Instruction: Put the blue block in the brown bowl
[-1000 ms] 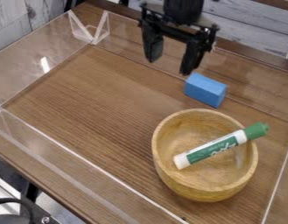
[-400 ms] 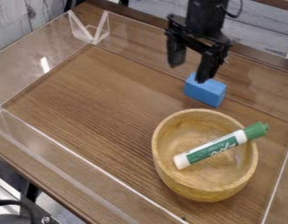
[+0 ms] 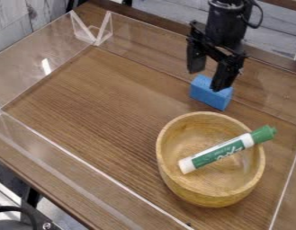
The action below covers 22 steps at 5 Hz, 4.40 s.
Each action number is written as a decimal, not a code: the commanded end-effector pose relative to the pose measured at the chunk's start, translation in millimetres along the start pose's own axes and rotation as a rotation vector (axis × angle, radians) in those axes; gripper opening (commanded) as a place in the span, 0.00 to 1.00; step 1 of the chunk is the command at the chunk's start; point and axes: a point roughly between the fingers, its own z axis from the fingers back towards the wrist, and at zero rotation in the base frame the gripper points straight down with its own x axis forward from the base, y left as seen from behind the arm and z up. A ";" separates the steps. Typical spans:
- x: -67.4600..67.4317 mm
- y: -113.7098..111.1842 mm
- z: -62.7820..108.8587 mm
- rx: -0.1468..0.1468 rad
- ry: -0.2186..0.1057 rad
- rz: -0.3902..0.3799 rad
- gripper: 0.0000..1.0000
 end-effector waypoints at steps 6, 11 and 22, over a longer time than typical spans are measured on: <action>33.4 5.6 -14.5 0.082 -0.129 -0.226 1.00; 31.5 3.5 -37.0 0.103 -0.149 -0.313 1.00; 12.4 3.7 -50.9 0.073 -0.122 -0.293 0.00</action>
